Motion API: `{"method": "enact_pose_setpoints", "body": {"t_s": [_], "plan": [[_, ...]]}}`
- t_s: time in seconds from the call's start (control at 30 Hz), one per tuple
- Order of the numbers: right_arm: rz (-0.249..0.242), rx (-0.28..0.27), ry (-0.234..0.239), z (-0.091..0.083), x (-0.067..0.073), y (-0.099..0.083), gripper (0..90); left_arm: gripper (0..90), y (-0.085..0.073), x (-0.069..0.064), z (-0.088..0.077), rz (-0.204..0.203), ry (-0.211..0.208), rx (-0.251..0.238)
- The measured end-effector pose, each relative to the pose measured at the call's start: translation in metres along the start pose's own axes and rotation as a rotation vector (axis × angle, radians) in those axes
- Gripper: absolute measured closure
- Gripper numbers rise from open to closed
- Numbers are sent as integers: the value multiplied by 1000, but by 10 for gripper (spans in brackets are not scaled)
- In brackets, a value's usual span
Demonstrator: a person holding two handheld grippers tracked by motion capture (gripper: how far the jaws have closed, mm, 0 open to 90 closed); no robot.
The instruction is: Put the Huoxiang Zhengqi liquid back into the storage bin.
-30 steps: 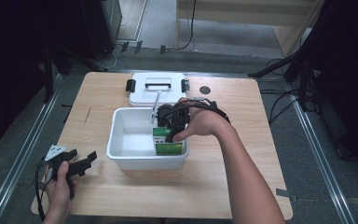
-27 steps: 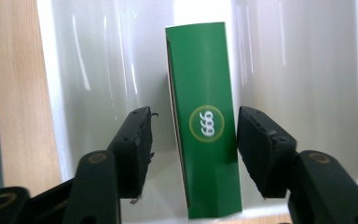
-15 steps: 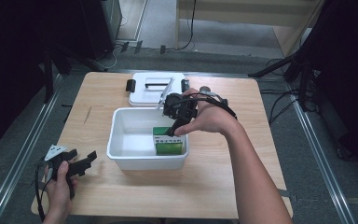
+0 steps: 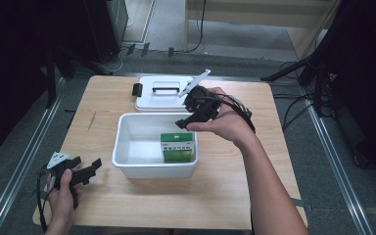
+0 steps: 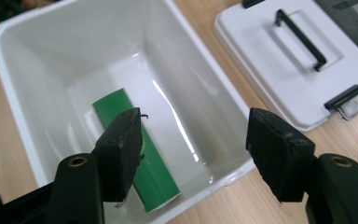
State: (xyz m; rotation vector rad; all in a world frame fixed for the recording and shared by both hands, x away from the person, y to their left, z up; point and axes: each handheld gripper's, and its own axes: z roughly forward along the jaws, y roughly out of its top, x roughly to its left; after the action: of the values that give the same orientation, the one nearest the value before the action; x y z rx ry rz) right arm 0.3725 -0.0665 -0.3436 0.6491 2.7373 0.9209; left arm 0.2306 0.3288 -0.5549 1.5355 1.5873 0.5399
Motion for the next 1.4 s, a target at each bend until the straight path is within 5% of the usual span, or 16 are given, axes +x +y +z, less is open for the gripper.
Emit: {"method": "enact_pose_setpoints", "body": {"t_s": [0.43,0.77,1.4], "plan": [[199,-144,-176,-7,-26,-31,368,139,0,0,0,2,1,0],[260,-144,-245,-4,-36,-56,356,139,0,0,0,4,1,3],[368,-247,-340,-3,-45,-117,317,139,0,0,0,4,2,1]]}}
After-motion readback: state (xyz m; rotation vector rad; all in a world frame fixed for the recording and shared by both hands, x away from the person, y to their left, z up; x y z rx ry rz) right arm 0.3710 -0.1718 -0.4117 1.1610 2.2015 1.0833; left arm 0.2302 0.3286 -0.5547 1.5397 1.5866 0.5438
